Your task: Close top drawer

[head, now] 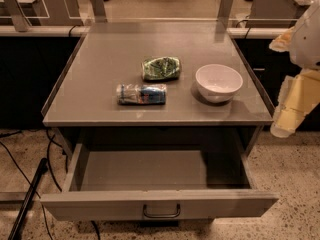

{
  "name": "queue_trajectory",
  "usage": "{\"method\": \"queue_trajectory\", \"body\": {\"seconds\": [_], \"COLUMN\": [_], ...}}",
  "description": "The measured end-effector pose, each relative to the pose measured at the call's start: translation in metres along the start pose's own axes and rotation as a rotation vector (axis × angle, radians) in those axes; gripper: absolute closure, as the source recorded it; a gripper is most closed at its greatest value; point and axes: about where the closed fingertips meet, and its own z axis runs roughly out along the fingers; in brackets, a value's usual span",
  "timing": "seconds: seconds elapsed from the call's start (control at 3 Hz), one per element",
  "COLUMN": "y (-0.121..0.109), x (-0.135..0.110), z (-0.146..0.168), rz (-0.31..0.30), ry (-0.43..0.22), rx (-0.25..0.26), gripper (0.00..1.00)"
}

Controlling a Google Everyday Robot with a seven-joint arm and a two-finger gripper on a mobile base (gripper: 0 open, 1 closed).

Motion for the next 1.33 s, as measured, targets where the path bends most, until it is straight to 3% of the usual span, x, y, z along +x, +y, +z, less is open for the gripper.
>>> {"method": "queue_trajectory", "body": {"seconds": [0.33,1.0,1.33], "y": [0.000,0.000,0.008], "x": [0.000,0.000,0.010], "z": [0.000,0.000,0.011], "rz": [0.000,0.000,0.040], "ry": [0.000,0.000,-0.001], "rx": [0.000,0.002,0.004], "gripper": [0.00,0.49,0.71]}}
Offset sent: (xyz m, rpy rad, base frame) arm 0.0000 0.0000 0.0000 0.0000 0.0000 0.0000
